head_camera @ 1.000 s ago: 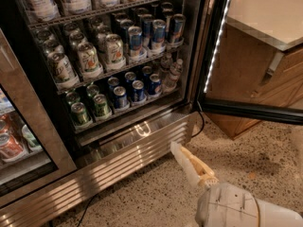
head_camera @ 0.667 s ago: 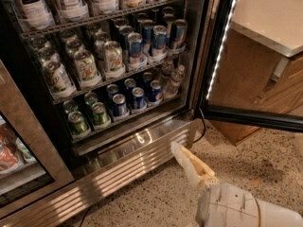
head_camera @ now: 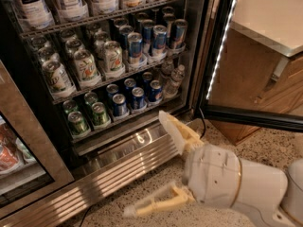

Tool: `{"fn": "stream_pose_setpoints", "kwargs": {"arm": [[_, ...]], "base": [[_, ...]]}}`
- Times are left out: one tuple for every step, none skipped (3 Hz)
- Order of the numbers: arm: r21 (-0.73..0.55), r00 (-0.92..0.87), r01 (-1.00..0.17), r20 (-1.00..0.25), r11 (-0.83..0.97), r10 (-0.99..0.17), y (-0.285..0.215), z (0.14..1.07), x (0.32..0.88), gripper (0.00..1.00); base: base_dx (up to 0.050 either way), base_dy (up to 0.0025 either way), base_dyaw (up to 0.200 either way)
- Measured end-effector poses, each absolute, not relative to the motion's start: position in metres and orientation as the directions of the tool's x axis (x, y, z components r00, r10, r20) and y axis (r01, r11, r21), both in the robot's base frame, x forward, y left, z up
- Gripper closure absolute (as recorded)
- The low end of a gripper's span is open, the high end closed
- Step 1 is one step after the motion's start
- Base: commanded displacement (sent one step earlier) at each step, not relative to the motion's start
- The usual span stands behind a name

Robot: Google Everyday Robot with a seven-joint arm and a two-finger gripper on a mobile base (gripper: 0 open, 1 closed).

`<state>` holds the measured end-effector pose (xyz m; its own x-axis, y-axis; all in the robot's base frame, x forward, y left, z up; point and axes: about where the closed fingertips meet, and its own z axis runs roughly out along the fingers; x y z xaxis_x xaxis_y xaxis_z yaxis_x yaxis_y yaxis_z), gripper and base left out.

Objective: Open right fridge door

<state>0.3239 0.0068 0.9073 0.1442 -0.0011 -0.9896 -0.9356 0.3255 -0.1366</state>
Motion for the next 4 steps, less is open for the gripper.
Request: {"fn": "stream_pose_setpoints", "kwargs": {"arm": [[-0.179, 0.179, -0.935, -0.983, 0.305, -0.027, 0.026, 0.944, 0.363, 0.0], [-0.202, 0.193, -0.932, -0.979, 0.302, -0.059, 0.043, 0.969, 0.401, 0.0], [-0.193, 0.186, -0.926, -0.981, 0.325, -0.053, 0.051, 0.99, 0.444, 0.0], [-0.192, 0.182, -0.919, -0.981, 0.345, -0.061, 0.052, 0.994, 0.479, 0.0]], "base": [[0.0, 0.0, 0.0], [0.0, 0.0, 0.0], [0.0, 0.0, 0.0], [0.0, 0.0, 0.0]]}}
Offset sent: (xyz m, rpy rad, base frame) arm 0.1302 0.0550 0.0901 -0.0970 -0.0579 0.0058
